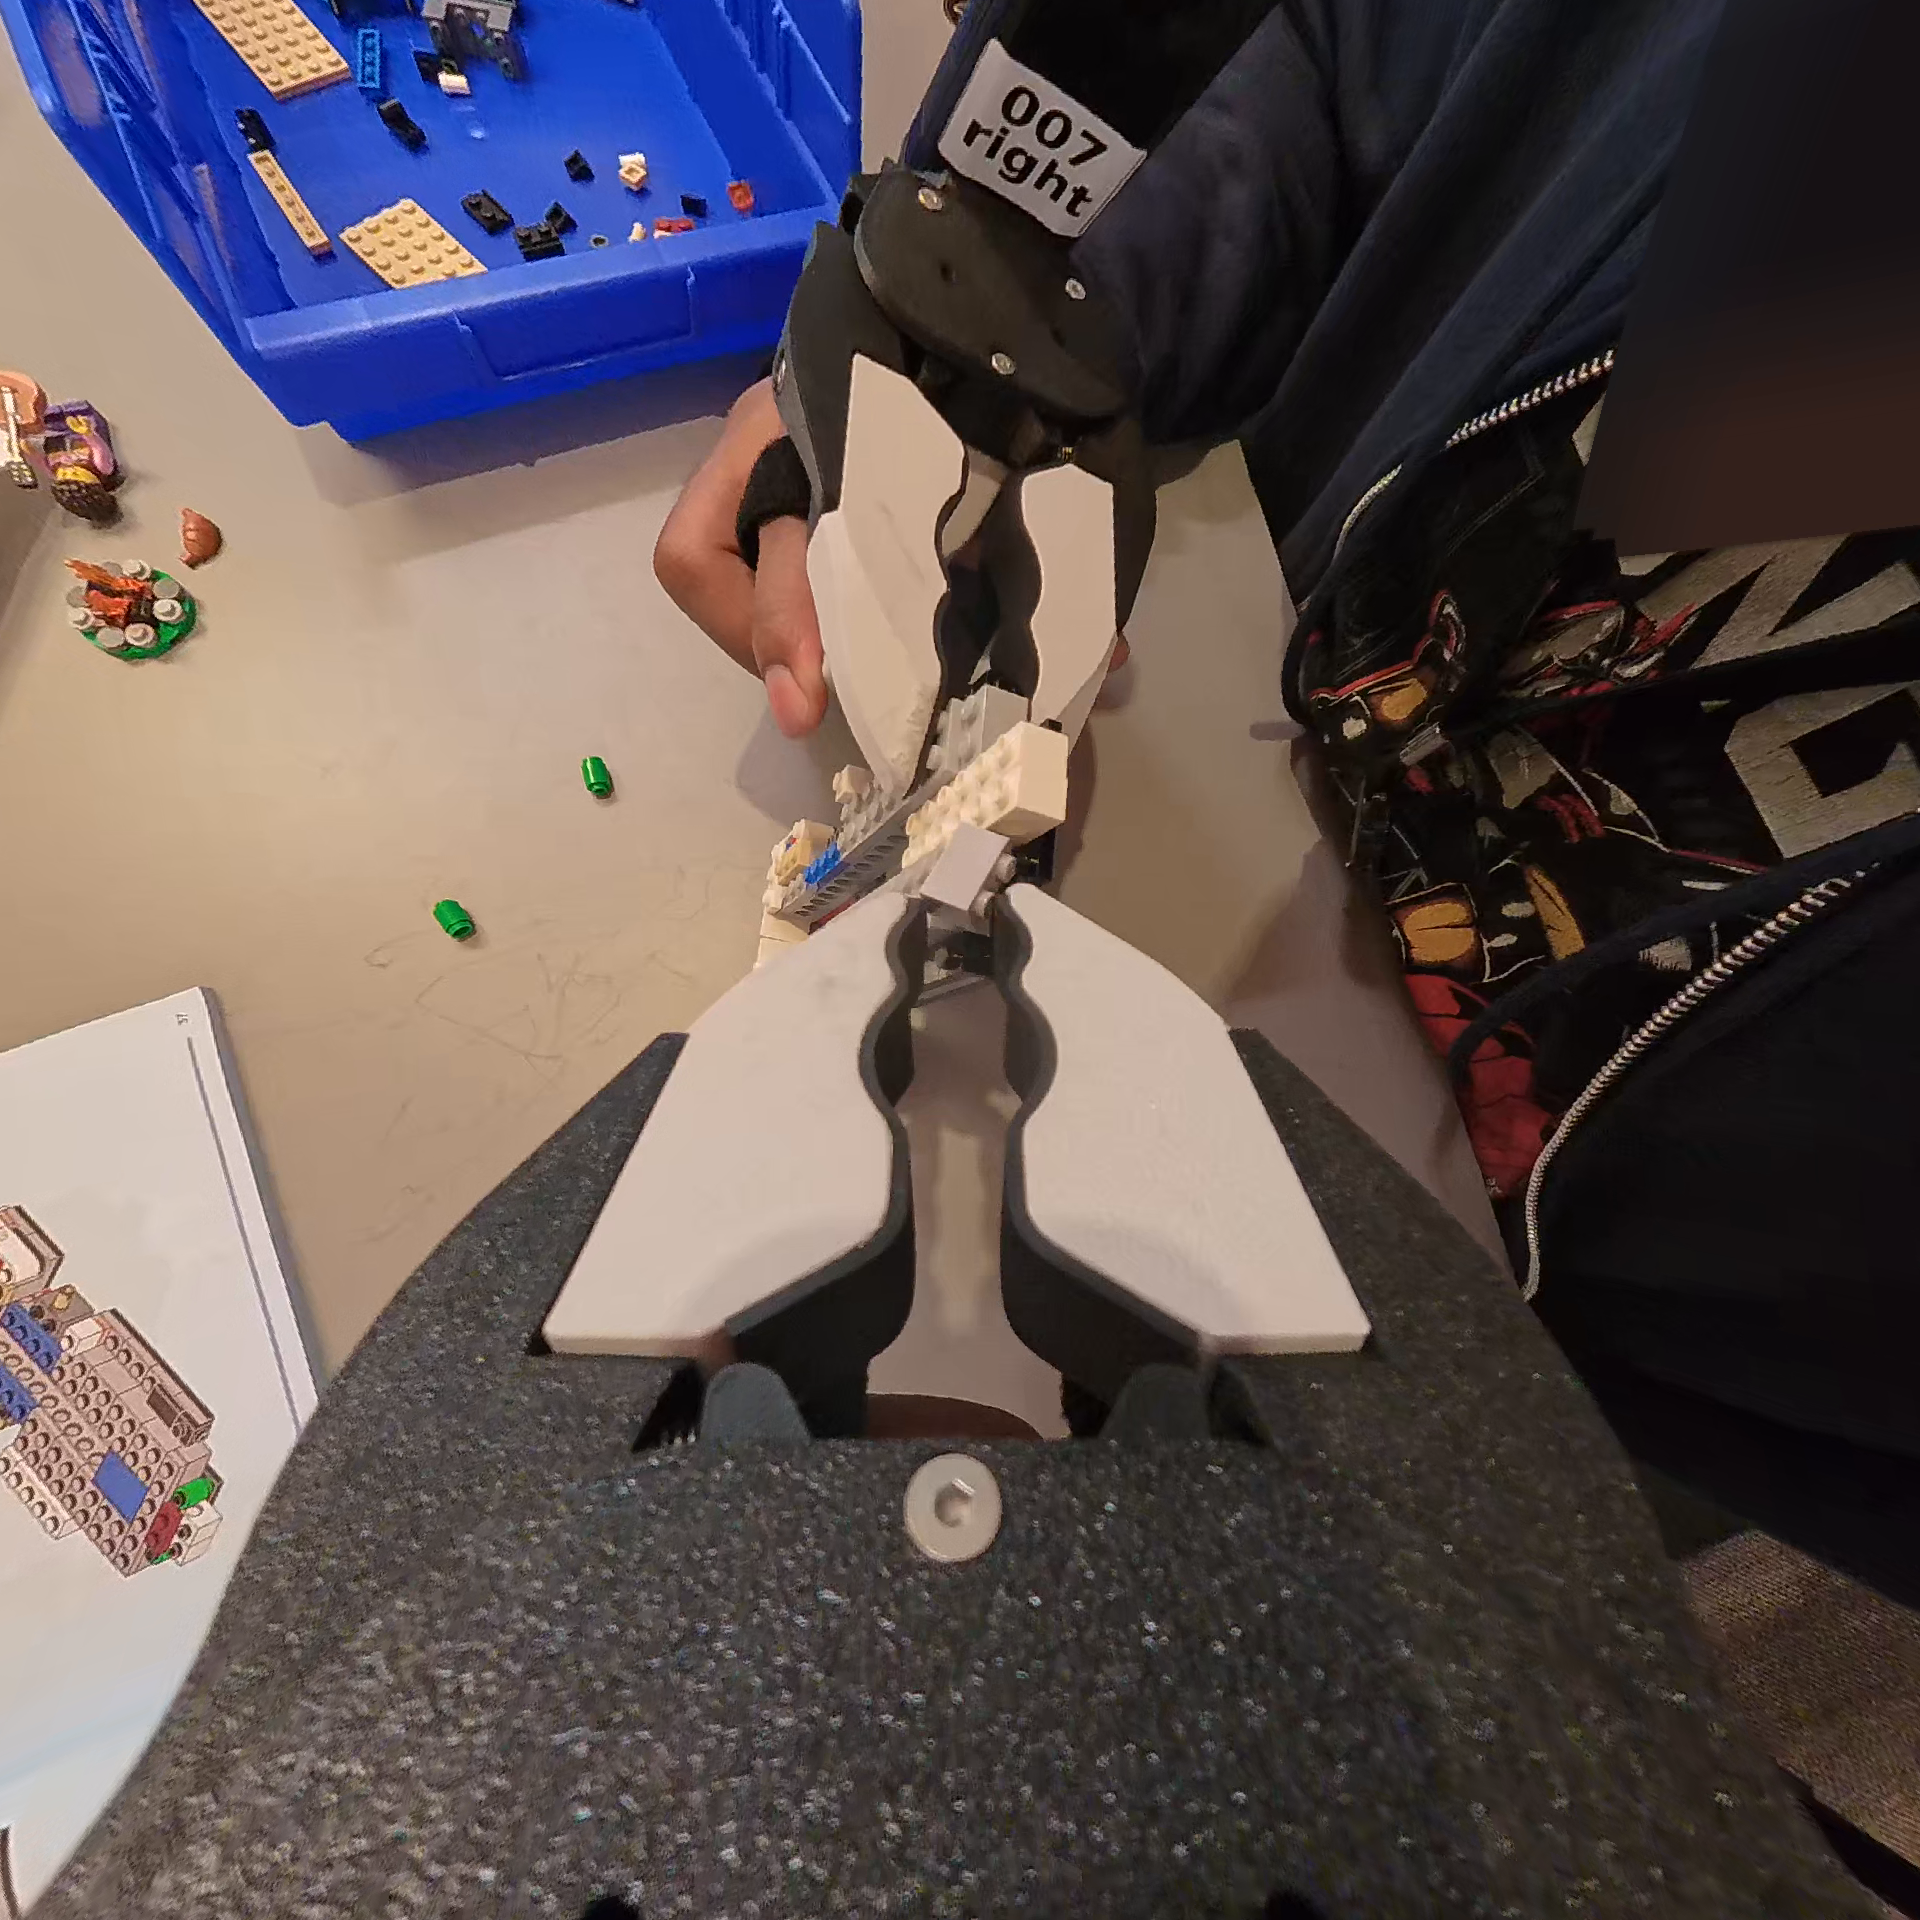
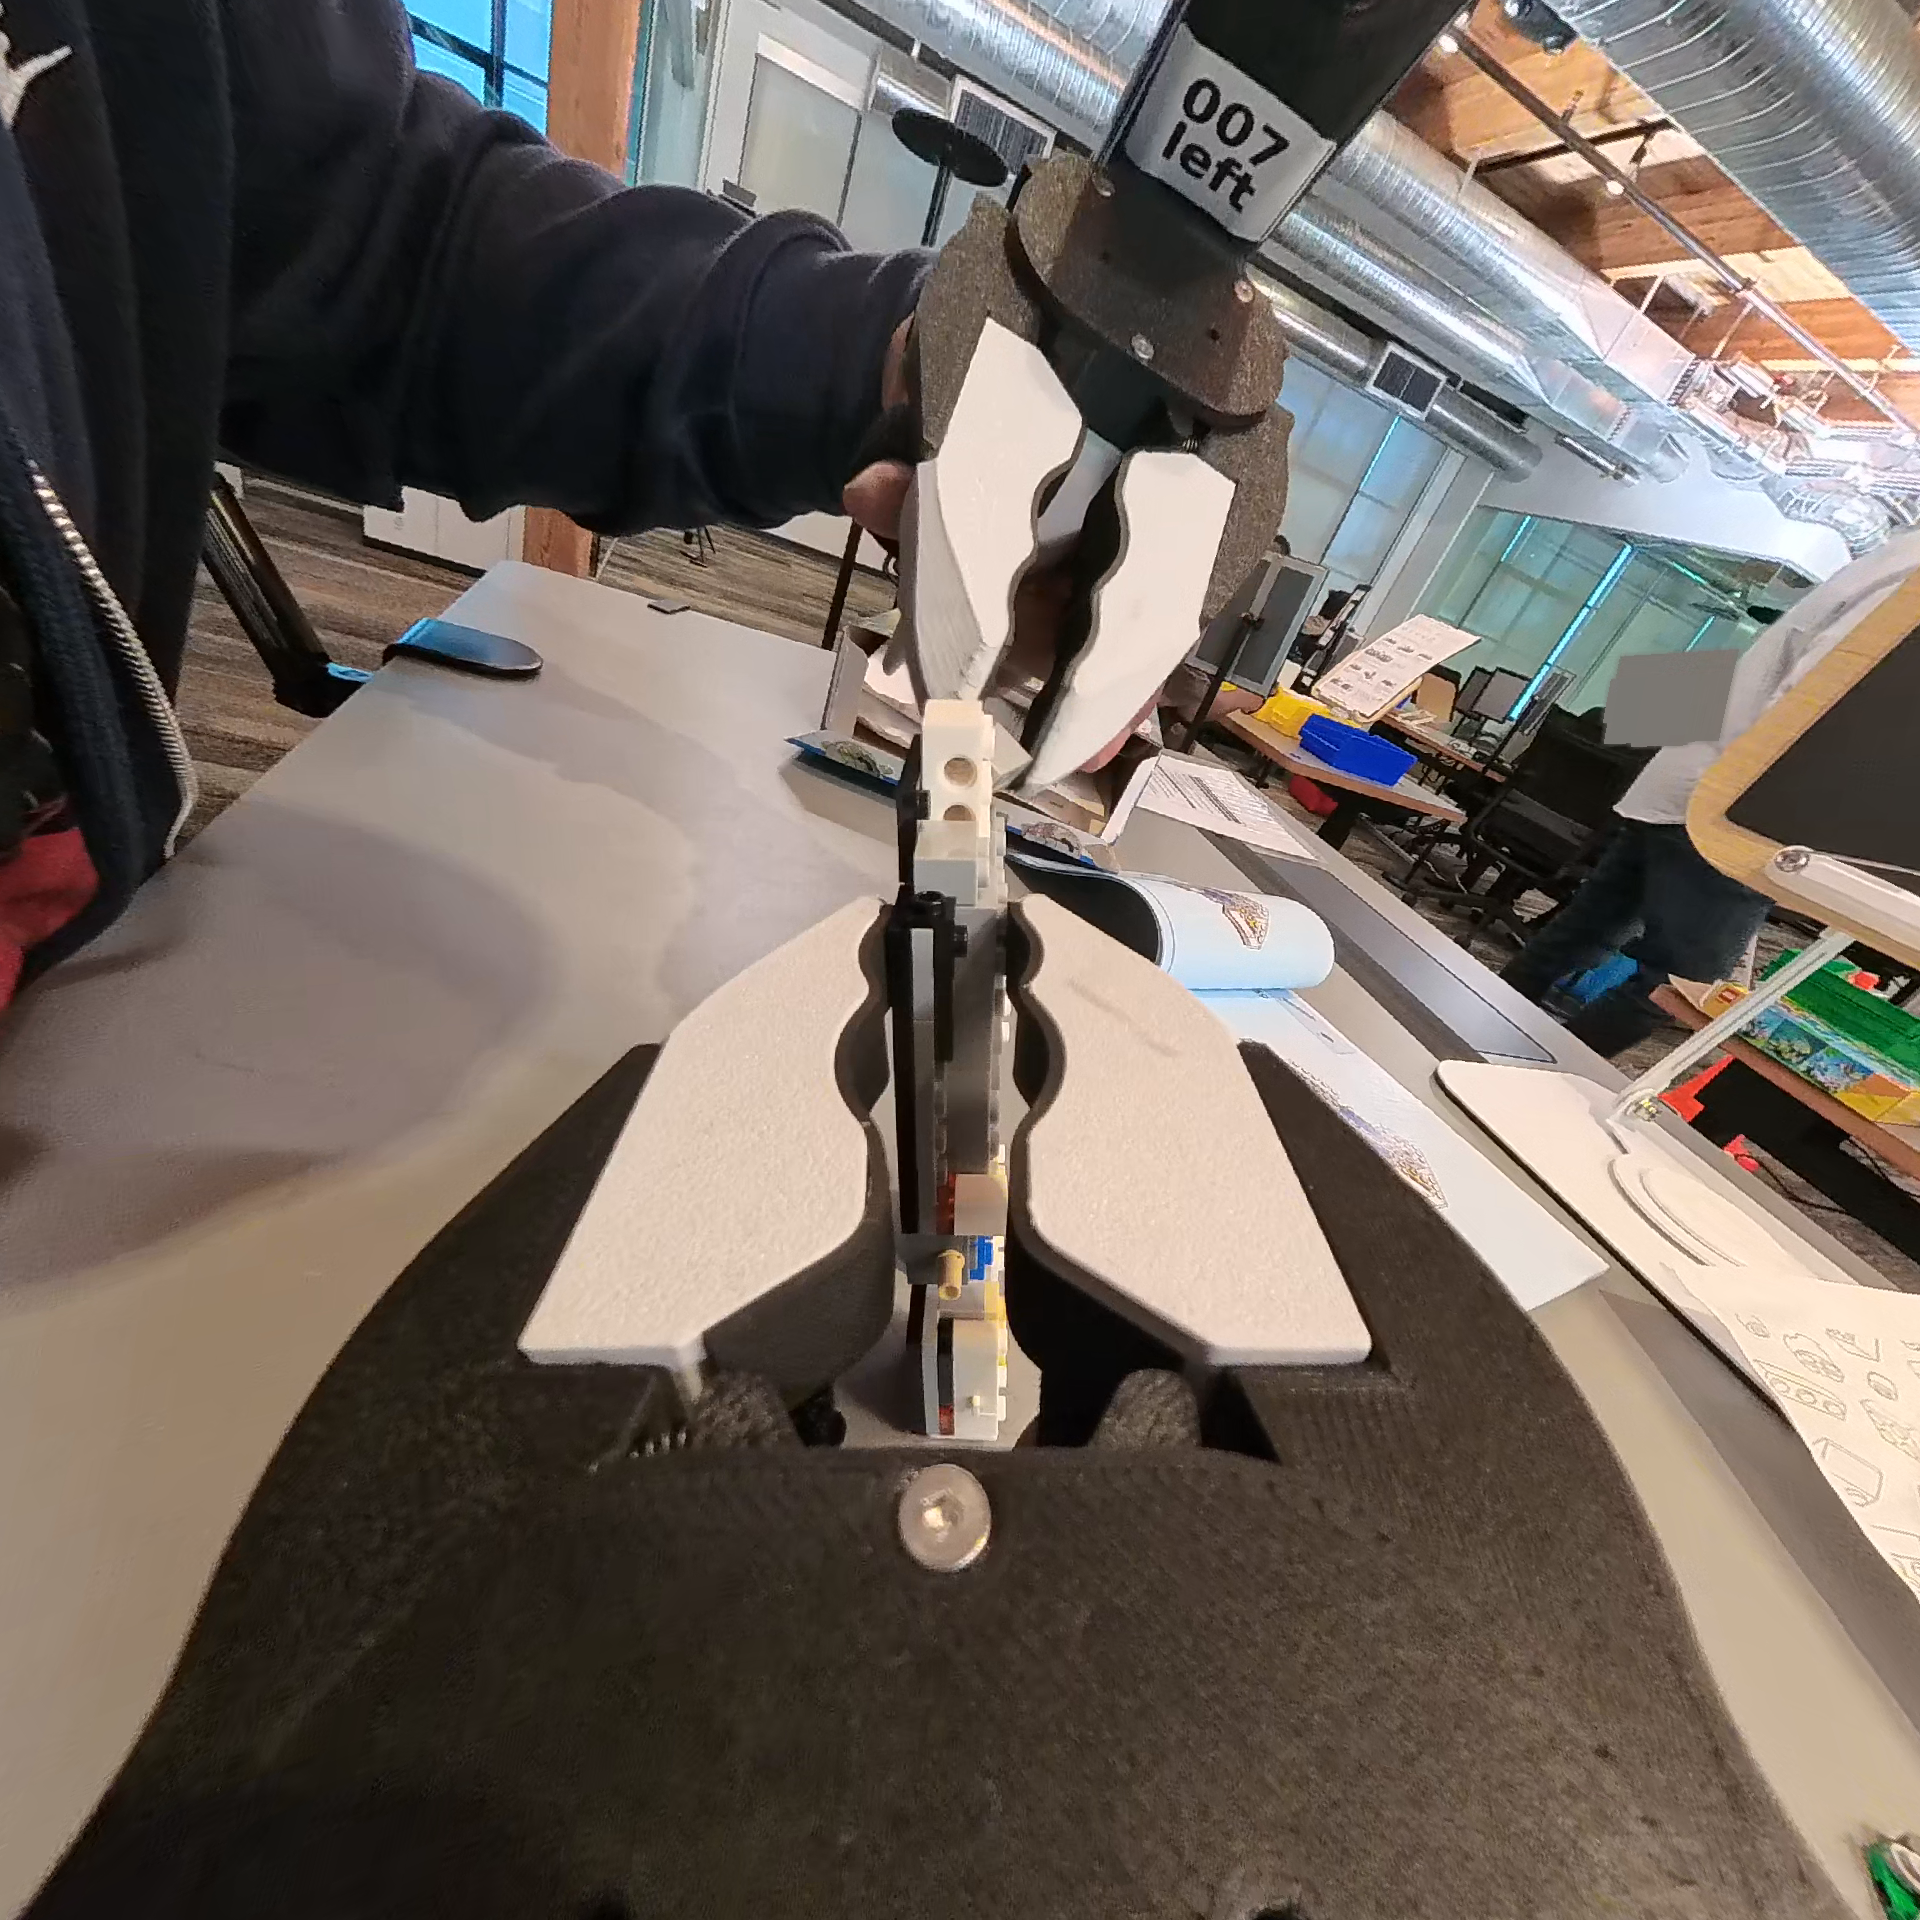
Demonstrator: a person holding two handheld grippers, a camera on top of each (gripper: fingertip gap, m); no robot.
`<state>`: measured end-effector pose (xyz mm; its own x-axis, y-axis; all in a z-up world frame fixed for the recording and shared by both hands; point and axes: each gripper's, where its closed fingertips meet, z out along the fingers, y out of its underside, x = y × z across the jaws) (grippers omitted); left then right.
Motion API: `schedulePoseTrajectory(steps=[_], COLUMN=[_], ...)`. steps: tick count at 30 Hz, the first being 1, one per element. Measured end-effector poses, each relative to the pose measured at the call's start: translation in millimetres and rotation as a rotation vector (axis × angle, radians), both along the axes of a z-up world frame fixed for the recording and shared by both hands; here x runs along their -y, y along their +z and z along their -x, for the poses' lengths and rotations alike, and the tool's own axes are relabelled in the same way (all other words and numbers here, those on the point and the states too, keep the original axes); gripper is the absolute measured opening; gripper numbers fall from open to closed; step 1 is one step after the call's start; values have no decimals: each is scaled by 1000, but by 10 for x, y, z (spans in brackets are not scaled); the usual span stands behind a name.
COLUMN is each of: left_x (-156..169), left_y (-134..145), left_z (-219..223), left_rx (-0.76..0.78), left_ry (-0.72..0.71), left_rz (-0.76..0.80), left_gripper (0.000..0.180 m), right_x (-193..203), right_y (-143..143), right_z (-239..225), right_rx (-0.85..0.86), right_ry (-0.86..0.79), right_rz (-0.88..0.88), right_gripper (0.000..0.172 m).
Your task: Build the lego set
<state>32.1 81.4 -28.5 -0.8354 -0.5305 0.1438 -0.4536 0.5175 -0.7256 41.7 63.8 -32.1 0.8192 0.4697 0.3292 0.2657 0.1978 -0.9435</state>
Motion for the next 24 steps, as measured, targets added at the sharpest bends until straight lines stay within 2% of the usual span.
schedulePoseTrajectory(steps=[8, 14, 18, 24], left_x=[-3, -28, -37, -52], left_y=[-10, -84, -66, 19], left_z=[16, 12, -6, 53], left_rx=[-127, -124, -45, 212], left_ry=[76, 87, 61, -116], left_rz=[32, -18, -19, -10], left_gripper=[12, 20, 22, 33], right_x=[3, 5, 7, 11], right_y=[1, 3, 5, 8], right_z=[8, 13, 14, 17], right_rx=[2, 2, 3, 1], right_ry=[1, 3, 3, 5], right_rz=[-1, -1, -2, -2], right_gripper=[19, 19, 19, 19])
